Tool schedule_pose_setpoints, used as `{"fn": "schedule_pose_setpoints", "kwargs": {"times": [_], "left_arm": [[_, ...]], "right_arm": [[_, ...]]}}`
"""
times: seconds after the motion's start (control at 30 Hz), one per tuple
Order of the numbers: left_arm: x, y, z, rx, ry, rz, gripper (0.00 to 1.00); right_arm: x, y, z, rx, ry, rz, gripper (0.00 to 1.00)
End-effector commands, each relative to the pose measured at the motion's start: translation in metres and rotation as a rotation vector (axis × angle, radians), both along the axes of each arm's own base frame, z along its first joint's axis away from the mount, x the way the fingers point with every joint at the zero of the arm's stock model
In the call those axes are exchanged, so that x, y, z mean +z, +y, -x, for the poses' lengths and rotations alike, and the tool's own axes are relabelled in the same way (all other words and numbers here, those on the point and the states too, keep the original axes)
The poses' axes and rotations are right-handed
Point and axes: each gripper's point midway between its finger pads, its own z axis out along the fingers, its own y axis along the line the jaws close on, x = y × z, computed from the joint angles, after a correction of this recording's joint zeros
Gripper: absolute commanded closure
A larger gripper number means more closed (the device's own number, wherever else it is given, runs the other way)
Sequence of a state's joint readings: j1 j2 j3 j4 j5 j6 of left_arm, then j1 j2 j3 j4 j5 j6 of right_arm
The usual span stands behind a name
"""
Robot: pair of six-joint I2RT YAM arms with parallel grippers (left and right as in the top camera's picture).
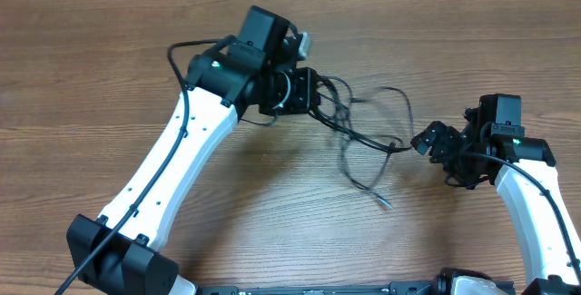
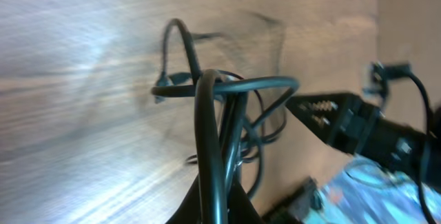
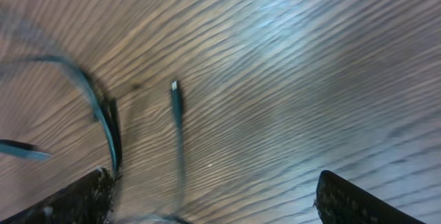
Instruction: Untangle cables
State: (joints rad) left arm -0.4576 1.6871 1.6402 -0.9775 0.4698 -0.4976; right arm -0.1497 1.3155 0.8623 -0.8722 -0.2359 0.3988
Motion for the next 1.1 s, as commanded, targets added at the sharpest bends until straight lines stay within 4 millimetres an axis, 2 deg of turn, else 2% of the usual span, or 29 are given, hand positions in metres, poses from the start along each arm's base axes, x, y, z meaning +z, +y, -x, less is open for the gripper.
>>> {"fn": "schedule_pose_setpoints", "kwargs": {"times": [0.0,0.17,0.23,0.43,0.57,0.73,1.07], "left_arm": [[0.01,0.016,-0.011,0.057,-0.069,-0.052,0.96],[0.01,0.016,-0.011,0.055,-0.068,-0.052,0.96],[0.01,0.014,-0.01,0.029,-0.08,-0.052,0.96],[0.025,-0.01,0.012,-0.281,-0.186,0.056,0.96],[0.041,-0.027,0.032,-0.508,-0.291,0.177,0.96],[0.048,-0.032,0.04,-0.609,-0.364,0.22,0.96],[0.051,-0.04,0.043,-0.632,-0.382,0.235,0.96]], "right_arm": [[-0.002,-0.011,0.0,-0.026,0.009,0.049,0.08],[-0.002,-0.011,0.0,-0.041,0.011,0.041,0.07],[-0.001,-0.008,-0.001,-0.03,0.003,0.026,0.03],[0.009,0.018,-0.005,0.136,-0.062,-0.079,0.03],[0.033,0.044,-0.014,0.278,-0.166,-0.197,0.03],[0.072,0.068,-0.019,0.416,-0.302,-0.31,0.03],[0.14,0.072,-0.006,0.49,-0.475,-0.248,0.0]]}}
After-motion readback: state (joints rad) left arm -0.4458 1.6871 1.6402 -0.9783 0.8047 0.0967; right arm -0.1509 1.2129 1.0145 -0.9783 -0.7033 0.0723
